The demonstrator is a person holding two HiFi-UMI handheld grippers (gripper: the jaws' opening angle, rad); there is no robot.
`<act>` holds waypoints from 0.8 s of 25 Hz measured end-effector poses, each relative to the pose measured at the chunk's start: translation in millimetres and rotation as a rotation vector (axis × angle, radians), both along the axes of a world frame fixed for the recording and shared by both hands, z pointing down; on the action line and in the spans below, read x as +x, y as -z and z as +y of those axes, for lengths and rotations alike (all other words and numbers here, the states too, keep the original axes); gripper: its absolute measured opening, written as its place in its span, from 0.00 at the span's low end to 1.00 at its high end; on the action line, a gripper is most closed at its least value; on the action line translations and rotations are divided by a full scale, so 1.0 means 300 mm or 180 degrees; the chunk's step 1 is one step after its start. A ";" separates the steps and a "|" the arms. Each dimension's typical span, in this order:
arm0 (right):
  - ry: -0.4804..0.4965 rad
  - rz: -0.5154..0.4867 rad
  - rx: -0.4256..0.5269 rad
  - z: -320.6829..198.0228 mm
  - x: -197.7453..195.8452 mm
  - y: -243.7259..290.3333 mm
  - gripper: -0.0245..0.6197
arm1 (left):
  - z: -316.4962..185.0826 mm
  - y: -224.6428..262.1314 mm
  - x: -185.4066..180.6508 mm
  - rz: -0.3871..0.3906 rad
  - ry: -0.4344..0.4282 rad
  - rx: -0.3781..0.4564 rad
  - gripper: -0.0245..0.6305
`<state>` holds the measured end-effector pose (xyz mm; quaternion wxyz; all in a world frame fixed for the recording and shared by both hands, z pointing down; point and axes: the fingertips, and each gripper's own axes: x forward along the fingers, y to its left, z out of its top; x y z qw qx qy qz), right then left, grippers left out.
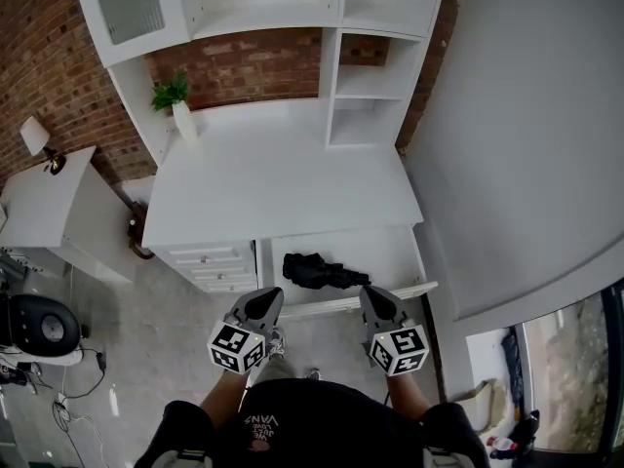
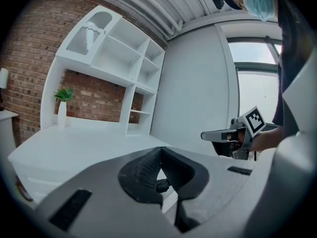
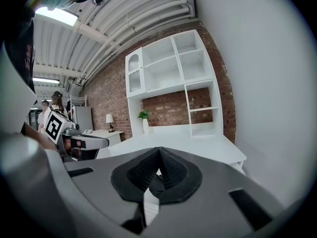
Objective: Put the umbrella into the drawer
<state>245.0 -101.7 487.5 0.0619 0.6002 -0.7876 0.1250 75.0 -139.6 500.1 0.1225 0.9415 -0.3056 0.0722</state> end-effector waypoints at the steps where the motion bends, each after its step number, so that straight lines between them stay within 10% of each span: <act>1: -0.0004 -0.0005 0.0029 0.008 0.000 0.013 0.04 | 0.009 0.004 0.000 0.0006 -0.0003 0.0007 0.05; 20: 0.0120 -0.0087 0.0071 0.080 -0.102 0.036 0.04 | 0.122 0.041 -0.048 0.0082 0.0067 0.0066 0.05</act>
